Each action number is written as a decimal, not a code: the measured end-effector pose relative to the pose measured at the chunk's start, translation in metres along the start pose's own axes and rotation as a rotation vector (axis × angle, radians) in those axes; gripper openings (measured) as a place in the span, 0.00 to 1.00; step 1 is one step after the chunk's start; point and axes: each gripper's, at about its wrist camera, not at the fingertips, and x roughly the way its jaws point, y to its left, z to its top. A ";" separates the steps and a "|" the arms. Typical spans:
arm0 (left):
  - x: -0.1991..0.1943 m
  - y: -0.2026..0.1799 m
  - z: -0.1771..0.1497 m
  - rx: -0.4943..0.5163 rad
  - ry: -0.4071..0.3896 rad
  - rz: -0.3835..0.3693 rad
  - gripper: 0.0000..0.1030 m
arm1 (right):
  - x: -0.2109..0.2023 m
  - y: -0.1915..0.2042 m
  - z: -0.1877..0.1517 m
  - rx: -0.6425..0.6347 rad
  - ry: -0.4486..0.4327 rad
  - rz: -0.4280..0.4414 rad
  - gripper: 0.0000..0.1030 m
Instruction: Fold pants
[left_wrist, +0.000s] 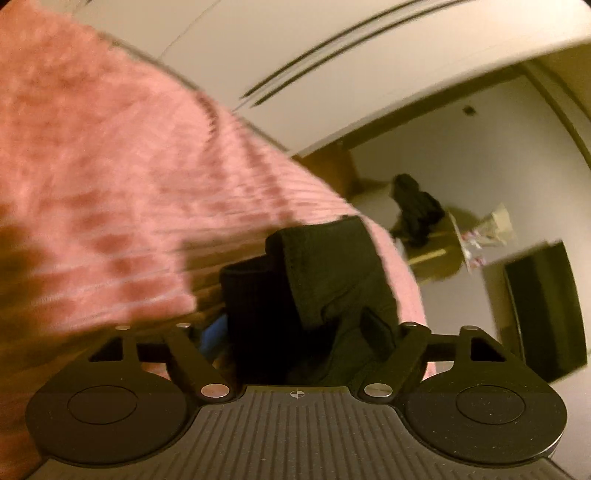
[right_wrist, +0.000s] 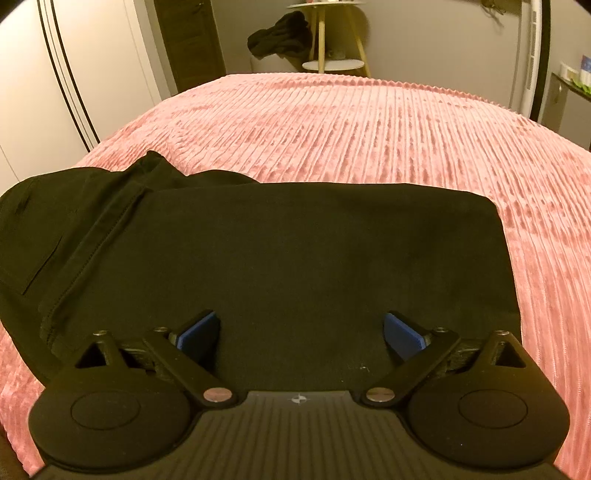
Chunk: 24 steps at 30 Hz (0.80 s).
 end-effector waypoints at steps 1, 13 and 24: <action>0.005 0.004 -0.002 -0.017 0.002 0.015 0.78 | -0.001 -0.001 -0.001 0.000 -0.001 0.000 0.95; -0.022 -0.083 -0.013 0.351 -0.072 0.086 0.28 | -0.014 -0.017 0.000 0.100 -0.059 0.031 0.81; -0.097 -0.250 -0.165 1.019 -0.129 -0.211 0.27 | -0.057 -0.056 -0.002 0.339 -0.210 0.124 0.72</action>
